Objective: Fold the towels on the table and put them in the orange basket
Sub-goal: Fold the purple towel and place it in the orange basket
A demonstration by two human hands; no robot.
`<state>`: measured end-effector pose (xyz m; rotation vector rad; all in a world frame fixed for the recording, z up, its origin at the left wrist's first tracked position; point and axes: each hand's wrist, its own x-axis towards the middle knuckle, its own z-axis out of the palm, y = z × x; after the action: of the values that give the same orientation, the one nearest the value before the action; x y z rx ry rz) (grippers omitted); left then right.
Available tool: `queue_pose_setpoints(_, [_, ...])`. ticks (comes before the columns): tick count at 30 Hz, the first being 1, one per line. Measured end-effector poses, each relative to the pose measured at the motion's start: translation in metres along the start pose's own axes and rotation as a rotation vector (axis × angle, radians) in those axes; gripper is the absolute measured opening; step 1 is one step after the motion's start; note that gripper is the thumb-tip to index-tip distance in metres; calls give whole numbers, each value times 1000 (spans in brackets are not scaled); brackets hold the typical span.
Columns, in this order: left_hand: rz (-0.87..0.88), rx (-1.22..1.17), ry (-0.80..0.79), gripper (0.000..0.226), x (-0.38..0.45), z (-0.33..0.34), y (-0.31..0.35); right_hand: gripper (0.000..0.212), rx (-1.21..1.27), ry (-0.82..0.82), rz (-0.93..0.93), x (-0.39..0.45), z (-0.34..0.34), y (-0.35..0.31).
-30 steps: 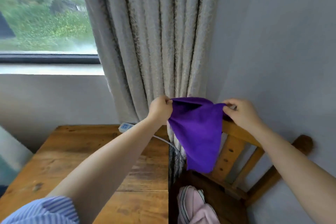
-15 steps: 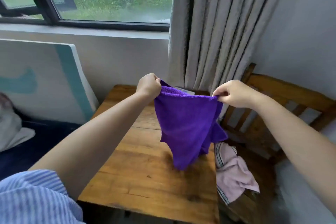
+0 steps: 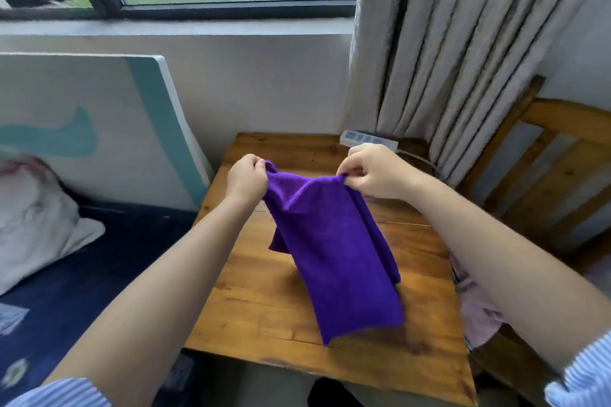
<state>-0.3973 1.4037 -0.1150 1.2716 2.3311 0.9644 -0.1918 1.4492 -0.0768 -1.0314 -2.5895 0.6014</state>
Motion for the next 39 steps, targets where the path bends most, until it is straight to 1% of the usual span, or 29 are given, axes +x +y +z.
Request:
queue_pose_setpoints(1, [-24, 5, 4, 29, 7, -2, -12, 20, 37, 10, -14, 6, 19, -3])
queue_pose_setpoints(3, [-101, 39, -16, 28, 26, -3, -42, 25, 117, -42, 5, 20, 66, 1])
queue_pose_setpoints(5, [-217, 96, -68, 24, 38, 3, -76, 32, 189, -128, 125, 24, 111, 15])
queue_pose_setpoints(7, [-322, 147, -145, 17, 44, 12, -106, 31, 198, -174, 267, 19, 147, 39])
queue_pose_setpoints(8, [-374, 161, -182, 20, 45, 17, -120, 29, 185, -192, 333, 15, 160, 51])
queue_pose_setpoints(9, [-433, 164, -223, 28, 46, 21, -133, 28, 165, -212, 394, 12, 173, 61])
queue_pose_setpoints(11, [-479, 165, -308, 37, 47, 31, -156, 28, 104, -220, 484, 11, 193, 78])
queue_pose_setpoints(14, [-434, 276, -415, 37, 44, 48, -180, 34, -32, -258, 556, 13, 218, 91])
queue_pose_setpoints(17, [-311, 376, -518, 41, 36, 64, -190, 46, -190, -337, 552, 12, 241, 90])
queue_pose_setpoints(19, [-228, 409, -592, 48, 31, 76, -193, 44, -257, -316, 568, 14, 253, 86])
queue_pose_setpoints(21, [-153, 517, -685, 51, 27, 89, -195, 30, -259, -197, 578, 17, 260, 79])
queue_pose_setpoints(22, [-115, 589, -719, 50, 24, 94, -195, 22, -233, -77, 552, 16, 261, 76])
queue_pose_setpoints(24, [-51, 696, -726, 41, 21, 101, -195, 12, -290, 121, 437, 9, 258, 70])
queue_pose_setpoints(26, [-25, 671, -685, 27, 22, 105, -195, 11, -319, 147, 355, -6, 252, 64])
queue_pose_setpoints(28, [-48, 495, -626, 15, 29, 103, -194, 10, -340, 89, 323, -25, 246, 57])
queue_pose_setpoints(30, [-78, 299, -627, 32, 37, 100, -193, 10, -383, 2, 363, -49, 241, 49])
queue_pose_setpoints(31, [-87, 232, -619, 39, 40, 98, -194, 15, -397, -33, 395, -60, 238, 43])
queue_pose_setpoints(33, [-138, 174, -599, 43, 44, 93, -199, 29, -412, -146, 455, -79, 238, 32])
queue_pose_setpoints(35, [-216, 129, -610, 43, 43, 92, -205, 34, -454, -300, 516, -94, 239, 18])
queue_pose_setpoints(36, [-249, 105, -622, 43, 41, 93, -208, 31, -479, -413, 549, -98, 240, 14])
queue_pose_setpoints(37, [-278, 88, -645, 42, 37, 93, -210, 22, -474, -566, 597, -99, 239, 7])
queue_pose_setpoints(38, [-301, 68, -664, 40, 34, 93, -211, 14, -447, -674, 608, -98, 242, 5])
queue_pose_setpoints(39, [-322, 53, -681, 36, 31, 94, -213, 20, -420, -725, 631, -99, 246, 5])
